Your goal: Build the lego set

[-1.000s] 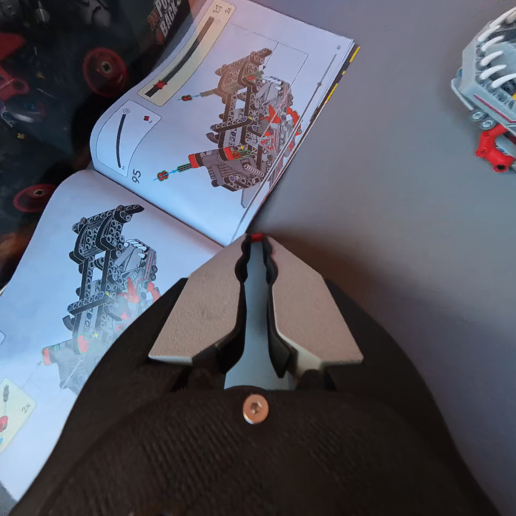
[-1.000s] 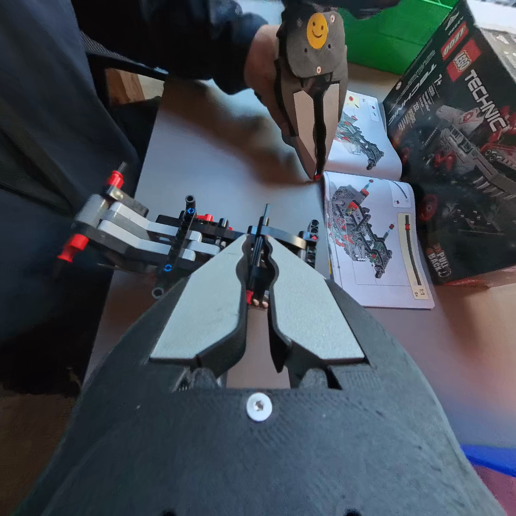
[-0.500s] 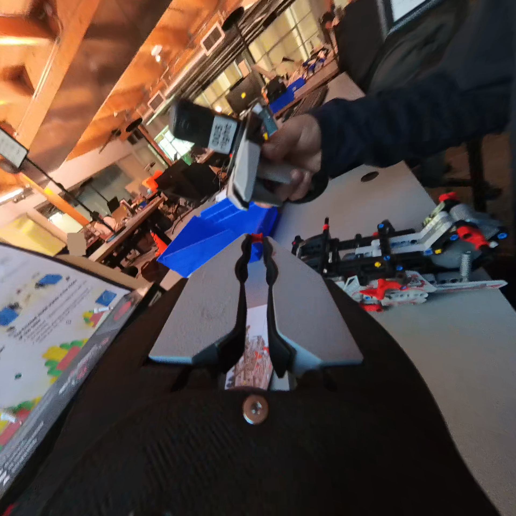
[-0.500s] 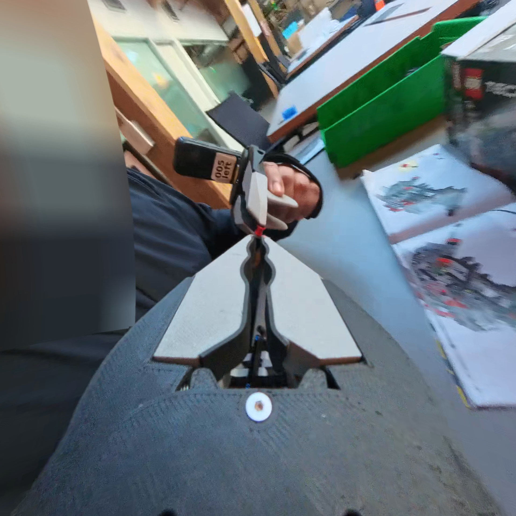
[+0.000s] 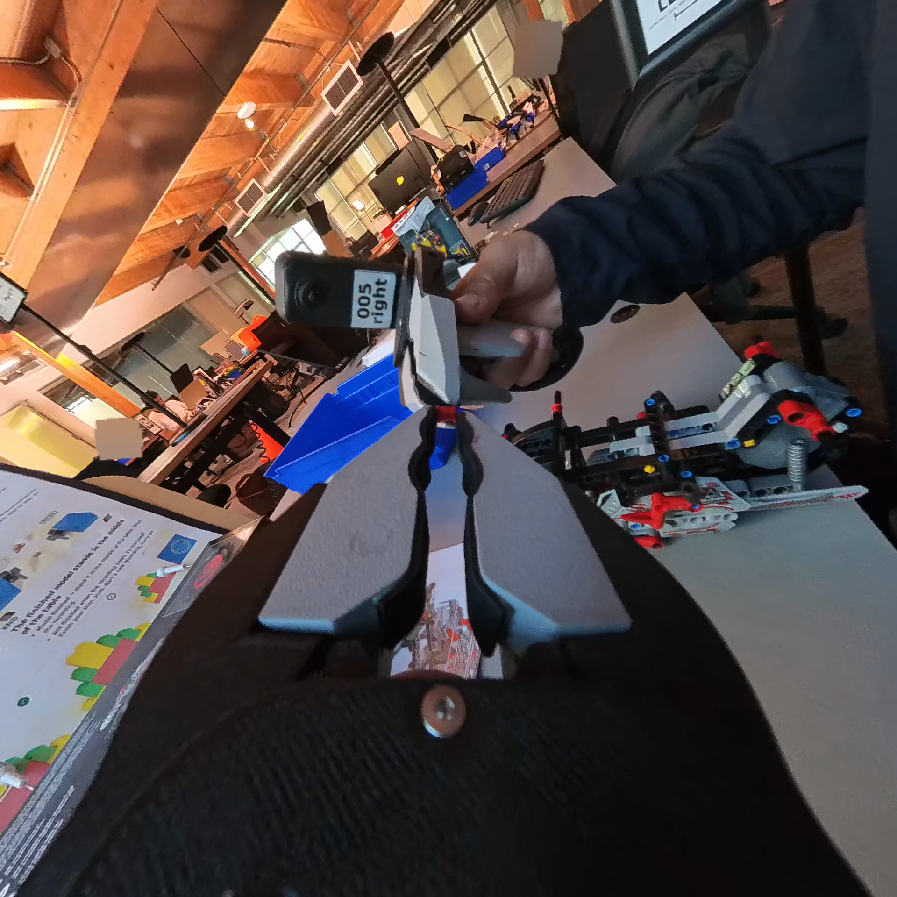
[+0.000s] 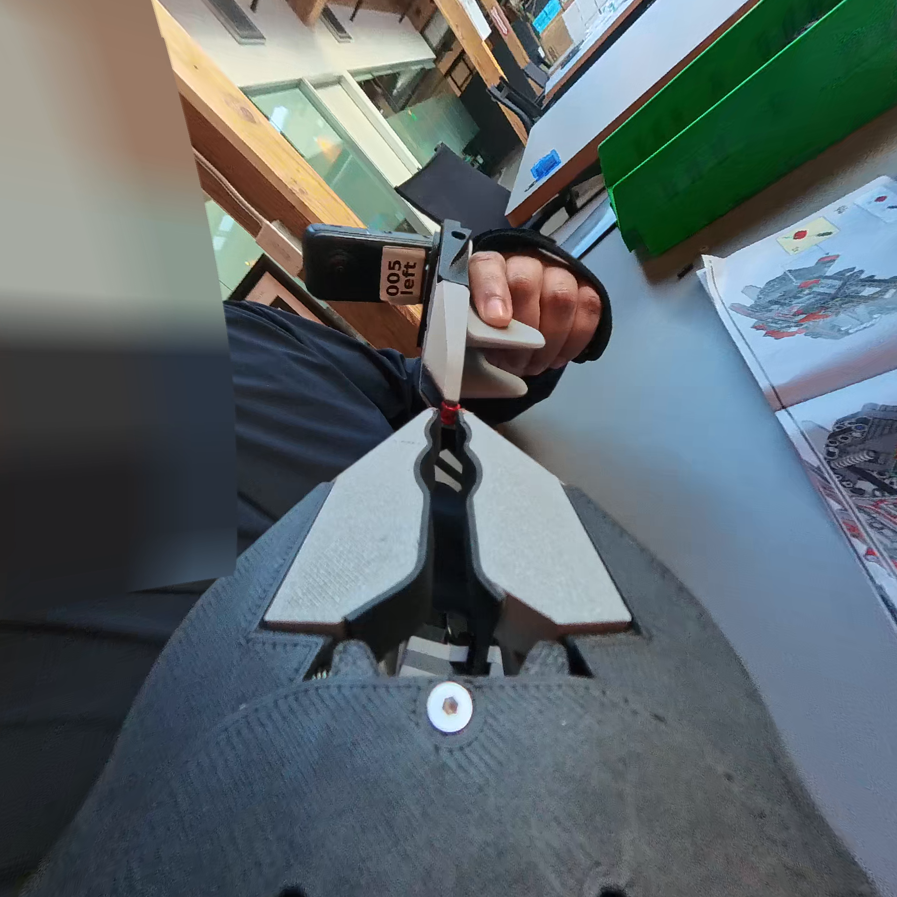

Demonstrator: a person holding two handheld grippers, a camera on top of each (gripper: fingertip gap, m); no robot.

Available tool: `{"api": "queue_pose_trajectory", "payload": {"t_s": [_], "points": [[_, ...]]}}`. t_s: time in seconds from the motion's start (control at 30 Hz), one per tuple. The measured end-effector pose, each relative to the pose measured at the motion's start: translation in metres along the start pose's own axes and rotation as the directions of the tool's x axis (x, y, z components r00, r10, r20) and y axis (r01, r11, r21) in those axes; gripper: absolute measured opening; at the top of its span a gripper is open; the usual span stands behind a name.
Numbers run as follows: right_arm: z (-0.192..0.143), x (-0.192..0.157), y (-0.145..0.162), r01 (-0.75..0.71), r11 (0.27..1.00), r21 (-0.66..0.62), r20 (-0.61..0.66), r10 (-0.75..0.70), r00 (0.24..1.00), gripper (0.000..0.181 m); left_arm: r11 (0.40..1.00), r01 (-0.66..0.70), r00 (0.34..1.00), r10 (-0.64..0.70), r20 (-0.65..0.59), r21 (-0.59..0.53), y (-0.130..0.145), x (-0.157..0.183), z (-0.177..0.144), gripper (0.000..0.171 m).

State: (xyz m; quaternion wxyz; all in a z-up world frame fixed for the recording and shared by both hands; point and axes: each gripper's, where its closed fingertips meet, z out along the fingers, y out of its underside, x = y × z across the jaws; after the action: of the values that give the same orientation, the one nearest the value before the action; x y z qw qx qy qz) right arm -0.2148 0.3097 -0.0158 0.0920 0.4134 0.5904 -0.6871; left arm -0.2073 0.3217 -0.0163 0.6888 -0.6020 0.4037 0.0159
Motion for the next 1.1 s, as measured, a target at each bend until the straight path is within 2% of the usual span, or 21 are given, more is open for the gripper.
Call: {"api": "queue_pose_trajectory", "payload": {"t_s": [0.3, 0.47, 0.57, 0.67, 0.77, 0.93, 1.1], "points": [[0.004, 0.002, 0.001, -0.118, 0.992, 0.047, 0.054, 0.116, 0.992, 0.002, 1.000, 0.002, 0.998, -0.003, -0.069, -0.018, 0.002, 0.003, -0.005, 0.005], [0.008, 0.004, 0.001, -0.168, 0.983, 0.070, 0.064, 0.164, 0.984, 0.002, 0.998, -0.040, 0.992, 0.035, -0.117, -0.041, 0.003, 0.004, -0.008, 0.005], [0.009, 0.008, -0.001, -0.125, 0.988, 0.088, 0.012, 0.125, 0.992, 0.001, 0.998, -0.031, 0.986, 0.020, -0.165, -0.063, 0.006, 0.002, -0.011, 0.005], [0.010, 0.009, -0.007, -0.097, 0.984, 0.148, -0.010, 0.099, 0.995, 0.000, 0.997, 0.049, 0.979, -0.058, -0.195, -0.052, 0.005, -0.002, -0.014, 0.005], [0.008, 0.008, -0.017, -0.105, 0.968, 0.227, 0.006, 0.106, 0.994, 0.000, 0.994, 0.107, 0.984, -0.110, -0.138, -0.029, 0.001, -0.013, -0.012, 0.005], [-0.004, 0.009, -0.035, -0.127, 0.916, 0.381, 0.022, 0.128, 0.992, 0.000, 0.990, 0.137, 0.990, -0.137, 0.035, -0.011, -0.004, -0.028, -0.014, 0.012], [-0.008, 0.010, -0.047, -0.147, 0.854, 0.499, 0.039, 0.147, 0.988, 0.000, 0.986, 0.151, 0.961, -0.129, 0.244, -0.073, 0.000, -0.044, -0.013, 0.017]]}}
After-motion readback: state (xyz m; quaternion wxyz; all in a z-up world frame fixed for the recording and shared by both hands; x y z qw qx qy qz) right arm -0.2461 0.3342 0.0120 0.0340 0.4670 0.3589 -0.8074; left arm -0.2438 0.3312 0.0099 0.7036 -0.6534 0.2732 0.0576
